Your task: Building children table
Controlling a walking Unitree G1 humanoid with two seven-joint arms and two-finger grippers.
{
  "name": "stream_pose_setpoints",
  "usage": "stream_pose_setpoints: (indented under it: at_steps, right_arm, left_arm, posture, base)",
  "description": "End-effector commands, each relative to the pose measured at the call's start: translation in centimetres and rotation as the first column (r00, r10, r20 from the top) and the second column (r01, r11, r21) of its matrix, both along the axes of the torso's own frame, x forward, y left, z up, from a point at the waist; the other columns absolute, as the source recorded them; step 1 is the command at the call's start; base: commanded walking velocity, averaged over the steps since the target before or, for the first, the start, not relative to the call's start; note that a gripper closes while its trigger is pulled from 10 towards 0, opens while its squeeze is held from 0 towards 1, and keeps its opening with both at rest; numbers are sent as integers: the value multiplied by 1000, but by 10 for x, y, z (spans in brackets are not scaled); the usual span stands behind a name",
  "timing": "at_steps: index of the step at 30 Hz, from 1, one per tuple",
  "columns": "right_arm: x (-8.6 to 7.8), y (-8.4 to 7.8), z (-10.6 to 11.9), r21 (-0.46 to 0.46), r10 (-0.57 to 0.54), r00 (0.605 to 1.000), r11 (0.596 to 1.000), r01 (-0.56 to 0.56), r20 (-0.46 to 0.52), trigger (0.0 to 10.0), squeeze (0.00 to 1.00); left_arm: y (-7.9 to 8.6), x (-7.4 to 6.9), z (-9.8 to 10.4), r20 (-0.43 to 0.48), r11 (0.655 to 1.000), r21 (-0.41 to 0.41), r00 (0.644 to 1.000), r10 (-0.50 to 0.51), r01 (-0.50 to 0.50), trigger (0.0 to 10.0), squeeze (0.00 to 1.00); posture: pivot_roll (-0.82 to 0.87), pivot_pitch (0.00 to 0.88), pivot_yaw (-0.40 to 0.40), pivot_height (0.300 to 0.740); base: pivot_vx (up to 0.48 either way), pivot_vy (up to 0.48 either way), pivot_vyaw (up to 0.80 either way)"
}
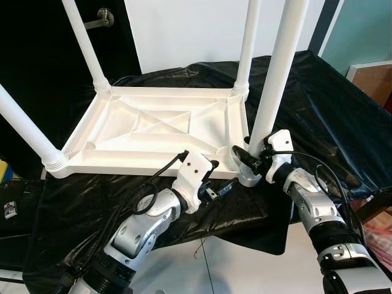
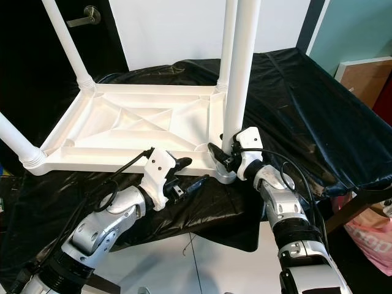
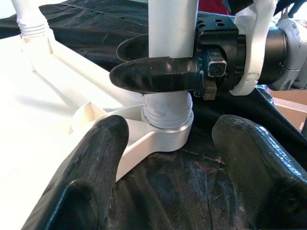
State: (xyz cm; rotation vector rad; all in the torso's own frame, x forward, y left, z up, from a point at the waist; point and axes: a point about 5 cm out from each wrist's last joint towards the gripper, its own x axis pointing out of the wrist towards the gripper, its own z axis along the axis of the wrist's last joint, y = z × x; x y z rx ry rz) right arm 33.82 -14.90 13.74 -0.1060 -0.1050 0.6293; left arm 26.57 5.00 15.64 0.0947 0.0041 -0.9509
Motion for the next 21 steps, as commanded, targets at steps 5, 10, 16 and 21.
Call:
stream_pose_setpoints:
  at_steps: [5,10,16,21]
  right_arm:
    - [-5,12,-22,-47,-113,989,993,109,-90,10000,0]
    - [-4,14,-22,-25,-274,956,962,273,-103,10000,0]
    - [-12,25,-25,24,-435,891,897,442,-127,10000,0]
    - [-18,32,-27,47,-538,832,835,547,-136,10000,0]
  left_arm:
    - [-3,0,2,-5,997,-6,997,-82,82,10000,0]
    - [-3,2,2,7,999,-9,999,-50,50,10000,0]
    - [-2,0,0,-3,999,-21,999,-34,33,10000,0]
    - [1,-2,-1,-11,999,-25,1000,-26,26,10000,0]
  posture:
    - [-25,67,-16,740]
    - [-39,82,-30,740]
    - [-30,109,-45,740]
    - [-30,118,-42,740]
  base:
    - [0,0,0]
    - [0,0,0]
    - [0,0,0]
    - [0,0,0]
